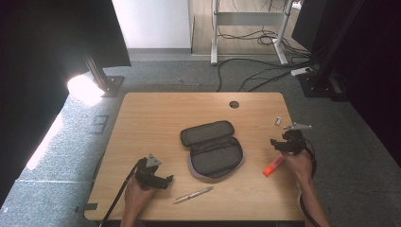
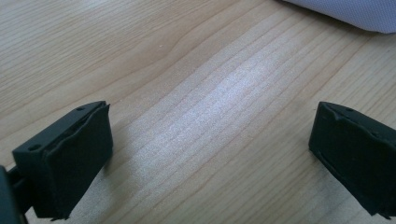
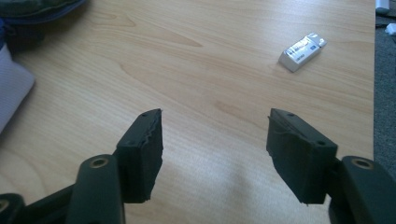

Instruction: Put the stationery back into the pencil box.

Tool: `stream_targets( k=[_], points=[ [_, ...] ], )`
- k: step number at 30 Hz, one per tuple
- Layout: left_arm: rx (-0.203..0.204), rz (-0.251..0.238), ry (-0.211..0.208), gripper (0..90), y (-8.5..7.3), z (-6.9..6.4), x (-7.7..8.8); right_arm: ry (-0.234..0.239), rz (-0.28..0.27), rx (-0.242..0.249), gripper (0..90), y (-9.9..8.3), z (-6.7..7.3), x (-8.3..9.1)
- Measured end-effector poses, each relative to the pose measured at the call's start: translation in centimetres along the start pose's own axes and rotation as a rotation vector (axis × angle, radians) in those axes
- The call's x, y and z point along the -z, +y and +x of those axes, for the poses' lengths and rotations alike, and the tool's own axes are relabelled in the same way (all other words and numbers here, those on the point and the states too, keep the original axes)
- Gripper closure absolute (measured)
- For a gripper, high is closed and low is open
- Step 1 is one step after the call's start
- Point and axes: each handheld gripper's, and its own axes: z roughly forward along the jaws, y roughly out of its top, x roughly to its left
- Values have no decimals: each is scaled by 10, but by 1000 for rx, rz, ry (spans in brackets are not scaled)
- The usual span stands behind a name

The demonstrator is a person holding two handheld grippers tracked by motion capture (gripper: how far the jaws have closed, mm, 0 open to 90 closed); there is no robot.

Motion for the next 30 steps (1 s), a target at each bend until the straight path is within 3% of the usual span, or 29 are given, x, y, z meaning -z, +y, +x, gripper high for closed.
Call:
stream_targets(
  k=[11,30],
  points=[
    [0,0,0,0,0,0,0,-20,11,-11,508,12,-11,-23],
    [-2,1,0,0,0,0,0,-76,47,-62,543,31,-36,-56]
  ],
)
